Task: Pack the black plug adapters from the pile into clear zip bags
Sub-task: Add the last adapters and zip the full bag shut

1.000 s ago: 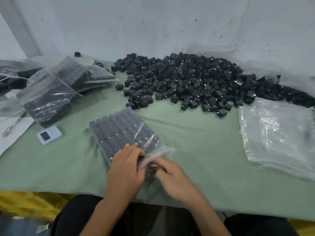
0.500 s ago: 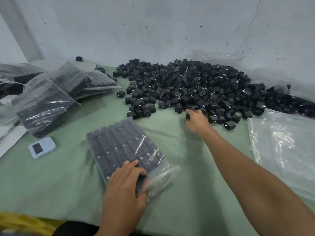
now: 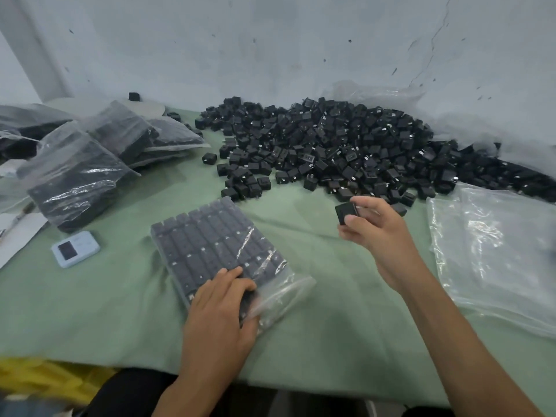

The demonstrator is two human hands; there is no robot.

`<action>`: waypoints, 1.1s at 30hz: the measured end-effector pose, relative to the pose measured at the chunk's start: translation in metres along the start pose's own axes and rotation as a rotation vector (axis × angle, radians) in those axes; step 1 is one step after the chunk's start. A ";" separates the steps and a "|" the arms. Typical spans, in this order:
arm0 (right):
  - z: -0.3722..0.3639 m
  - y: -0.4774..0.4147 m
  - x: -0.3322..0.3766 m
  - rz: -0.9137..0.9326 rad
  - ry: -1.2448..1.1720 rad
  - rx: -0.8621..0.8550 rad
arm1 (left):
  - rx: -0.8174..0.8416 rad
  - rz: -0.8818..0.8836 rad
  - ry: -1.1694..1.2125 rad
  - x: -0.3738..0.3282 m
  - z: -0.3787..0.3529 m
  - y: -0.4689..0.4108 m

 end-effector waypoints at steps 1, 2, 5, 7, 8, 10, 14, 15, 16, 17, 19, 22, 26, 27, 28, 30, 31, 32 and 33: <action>0.002 0.021 0.009 -0.013 -0.030 0.005 | 0.003 0.004 -0.004 0.000 -0.001 -0.001; 0.001 0.044 0.014 -0.033 -0.042 0.018 | 0.016 0.016 -0.009 0.001 -0.003 -0.001; -0.012 0.112 0.011 -0.089 0.037 0.118 | 0.016 0.022 0.014 0.001 -0.001 0.000; -0.026 0.145 -0.002 -0.159 0.137 0.174 | 0.010 0.021 0.026 0.000 0.002 0.000; -0.034 0.154 -0.008 -0.189 0.188 0.198 | 0.014 0.022 0.031 -0.001 0.002 0.000; -0.053 0.160 -0.016 -0.218 0.261 0.254 | 0.015 0.016 0.033 -0.002 0.003 0.001; -0.085 0.146 -0.017 -0.096 0.465 0.318 | 0.008 0.008 0.016 -0.001 0.002 0.000; -0.090 0.141 -0.016 -0.045 0.564 0.333 | 0.008 0.008 0.012 0.000 0.001 0.000; -0.094 0.137 -0.015 -0.015 0.629 0.328 | 0.004 0.006 0.008 0.000 0.001 -0.001; -0.097 0.135 -0.015 -0.003 0.659 0.313 | -0.001 0.002 0.001 0.000 0.001 -0.001; -0.099 0.133 -0.015 0.025 0.704 0.270 | -0.011 -0.003 -0.010 -0.001 0.001 -0.001; -0.105 0.133 -0.015 0.074 0.750 0.236 | -0.015 0.004 -0.013 0.000 0.002 -0.002; -0.112 0.135 -0.024 0.063 0.667 0.247 | -0.026 -0.010 -0.005 -0.003 0.003 -0.002; -0.112 0.134 -0.025 0.063 0.651 0.240 | -0.030 -0.013 -0.004 -0.004 0.004 -0.002; -0.112 0.133 -0.026 0.061 0.635 0.233 | -0.029 -0.014 -0.002 -0.004 0.004 -0.002; -0.111 0.131 -0.029 0.058 0.604 0.230 | -0.015 -0.010 -0.008 -0.004 0.003 -0.003; -0.110 0.130 -0.031 0.054 0.589 0.233 | -0.005 -0.007 -0.015 -0.003 0.002 -0.003; -0.111 0.129 -0.033 0.048 0.574 0.237 | 0.002 -0.004 -0.023 -0.003 0.002 -0.003; -0.111 0.130 -0.034 0.047 0.559 0.241 | 0.005 -0.005 -0.033 -0.004 0.001 -0.004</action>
Point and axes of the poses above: each hand's wrist, its own y-axis away from the middle knuckle, its own z-axis out of the back of the hand, x = y × z, the point moved 10 cm from there along -y, towards the middle knuckle, and after that the axes turned 15 degrees about z, right-handed, at the moved point
